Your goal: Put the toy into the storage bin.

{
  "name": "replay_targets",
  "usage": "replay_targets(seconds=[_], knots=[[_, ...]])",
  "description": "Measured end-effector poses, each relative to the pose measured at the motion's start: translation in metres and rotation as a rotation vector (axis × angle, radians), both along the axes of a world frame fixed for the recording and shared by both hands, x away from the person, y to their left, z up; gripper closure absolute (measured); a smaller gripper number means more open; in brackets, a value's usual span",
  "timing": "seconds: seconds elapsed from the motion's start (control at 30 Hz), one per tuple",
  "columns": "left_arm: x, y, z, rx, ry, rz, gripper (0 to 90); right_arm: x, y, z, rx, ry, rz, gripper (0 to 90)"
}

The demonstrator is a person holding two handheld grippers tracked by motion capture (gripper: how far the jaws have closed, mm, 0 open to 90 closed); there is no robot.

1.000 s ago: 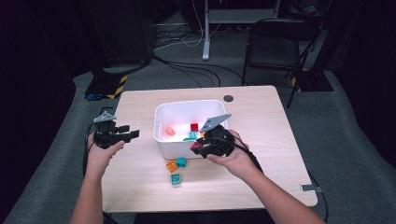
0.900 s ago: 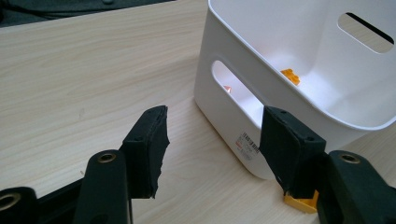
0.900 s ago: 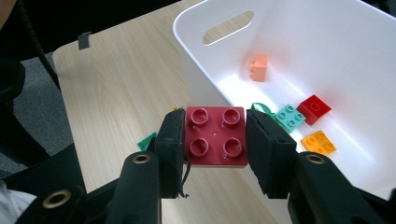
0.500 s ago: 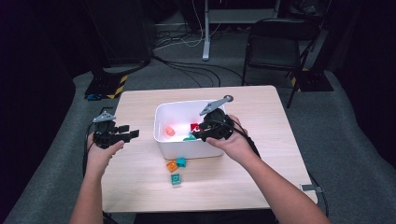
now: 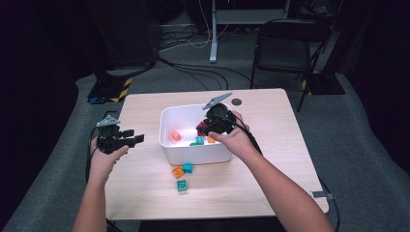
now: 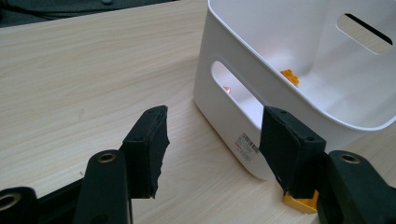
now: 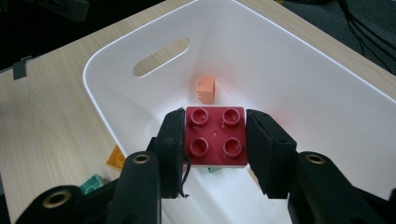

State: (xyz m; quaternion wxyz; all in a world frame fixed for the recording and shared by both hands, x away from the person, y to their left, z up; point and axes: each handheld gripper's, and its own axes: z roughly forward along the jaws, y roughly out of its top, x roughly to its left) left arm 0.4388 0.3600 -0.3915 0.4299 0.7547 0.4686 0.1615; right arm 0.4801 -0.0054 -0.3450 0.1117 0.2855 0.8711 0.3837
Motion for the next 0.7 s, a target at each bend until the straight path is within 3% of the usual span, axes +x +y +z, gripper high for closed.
replay_targets(seconds=[0.7], knots=[[0.001, 0.0, -0.001, 0.001, 0.006, -0.006, 41.5, 0.041, 0.027, -0.018, 0.003, 0.021, -0.046, 58.3]])
